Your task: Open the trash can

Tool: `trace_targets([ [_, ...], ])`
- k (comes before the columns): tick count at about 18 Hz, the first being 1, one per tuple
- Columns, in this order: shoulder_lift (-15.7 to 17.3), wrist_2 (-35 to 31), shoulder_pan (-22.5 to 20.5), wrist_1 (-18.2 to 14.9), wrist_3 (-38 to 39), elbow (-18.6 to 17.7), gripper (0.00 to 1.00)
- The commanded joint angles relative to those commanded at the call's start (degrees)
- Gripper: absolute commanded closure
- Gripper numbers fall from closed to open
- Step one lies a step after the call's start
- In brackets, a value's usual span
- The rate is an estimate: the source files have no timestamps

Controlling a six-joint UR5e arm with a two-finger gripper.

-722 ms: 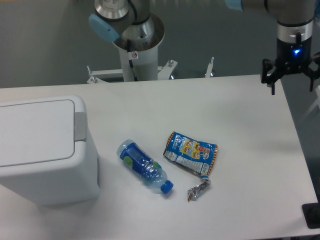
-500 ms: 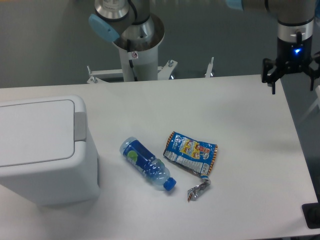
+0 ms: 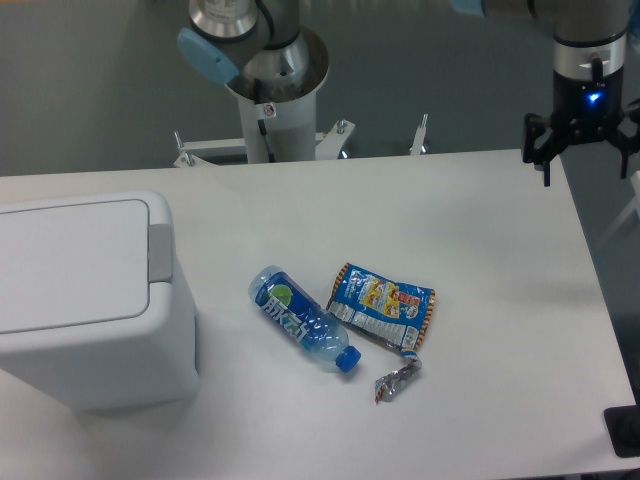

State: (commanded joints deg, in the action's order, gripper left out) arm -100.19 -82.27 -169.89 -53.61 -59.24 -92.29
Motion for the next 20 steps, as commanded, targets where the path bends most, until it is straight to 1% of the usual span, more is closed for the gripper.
trace_targets([
  [6, 0.00, 0.09, 0.26, 0.18, 4.39, 0.09, 0.00],
  [8, 0.00, 0.09, 0.96, 0.18, 4.66, 0.09, 0.00],
  [10, 0.00, 0.09, 2.02, 0.18, 7.19, 0.18, 0.00],
  [13, -0.09, 0.09, 4.04, 0.18, 12.73, 0.79, 0.00],
  [20, 0.00, 0.09, 11.59, 0.18, 22.92, 1.93, 0.00],
])
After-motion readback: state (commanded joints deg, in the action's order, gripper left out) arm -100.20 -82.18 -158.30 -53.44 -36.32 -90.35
